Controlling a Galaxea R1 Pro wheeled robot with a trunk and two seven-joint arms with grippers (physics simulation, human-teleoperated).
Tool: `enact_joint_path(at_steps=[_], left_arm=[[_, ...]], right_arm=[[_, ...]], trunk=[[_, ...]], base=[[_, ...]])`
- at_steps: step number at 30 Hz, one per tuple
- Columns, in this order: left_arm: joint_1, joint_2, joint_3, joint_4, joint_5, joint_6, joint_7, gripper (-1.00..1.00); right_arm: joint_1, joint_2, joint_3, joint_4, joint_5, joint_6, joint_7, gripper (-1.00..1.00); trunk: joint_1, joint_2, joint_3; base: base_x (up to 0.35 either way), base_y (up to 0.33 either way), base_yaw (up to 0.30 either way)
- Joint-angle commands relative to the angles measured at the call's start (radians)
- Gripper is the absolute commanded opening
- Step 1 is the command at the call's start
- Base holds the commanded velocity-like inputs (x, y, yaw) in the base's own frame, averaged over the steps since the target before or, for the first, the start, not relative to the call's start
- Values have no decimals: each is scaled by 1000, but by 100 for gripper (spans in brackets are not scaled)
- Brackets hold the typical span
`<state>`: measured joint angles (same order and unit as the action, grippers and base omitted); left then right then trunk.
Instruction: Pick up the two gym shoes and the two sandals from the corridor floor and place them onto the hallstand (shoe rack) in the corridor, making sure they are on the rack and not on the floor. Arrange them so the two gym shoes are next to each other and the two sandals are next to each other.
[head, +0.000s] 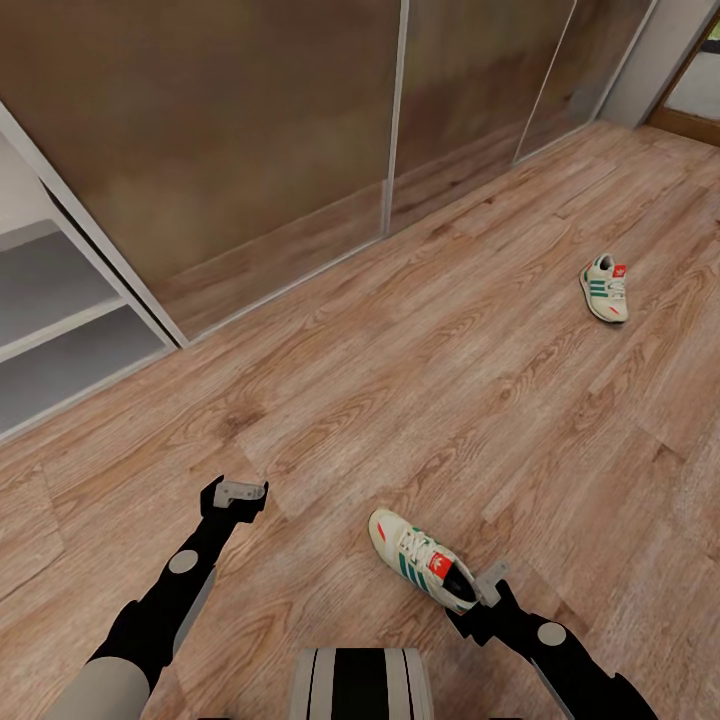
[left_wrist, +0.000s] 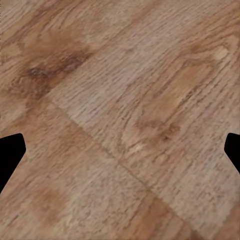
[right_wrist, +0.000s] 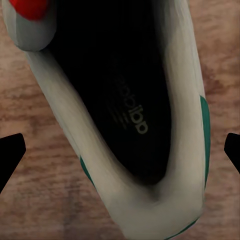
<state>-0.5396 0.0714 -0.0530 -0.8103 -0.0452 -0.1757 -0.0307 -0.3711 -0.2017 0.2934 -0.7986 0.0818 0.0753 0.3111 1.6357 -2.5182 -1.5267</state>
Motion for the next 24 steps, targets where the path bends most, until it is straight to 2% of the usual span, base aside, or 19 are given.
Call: enact_joint_path(at_steps=[1,15,16,24], left_arm=[[0,1,-1,0,-5,-3,0,100],[0,2,4,-1,-4,-4,0,100],[0,2,4,-1,-4,-4,0,100],[0,2,5,-1,-4,-2,0,100]], right_arm=[[0,-1,1,-2,9,5,2,100],[0,-6,2,-2,9,6,3,100],[0,-6,2,-2,9,6,3,-100],[0,-15,0,-2,9,6,2,-100]], trunk=[[0,0,-1],[0,0,-1],[0,0,-1],[0,0,-1]], base=[[4,0,0],[1,0,0],[0,0,0],[0,0,0]])
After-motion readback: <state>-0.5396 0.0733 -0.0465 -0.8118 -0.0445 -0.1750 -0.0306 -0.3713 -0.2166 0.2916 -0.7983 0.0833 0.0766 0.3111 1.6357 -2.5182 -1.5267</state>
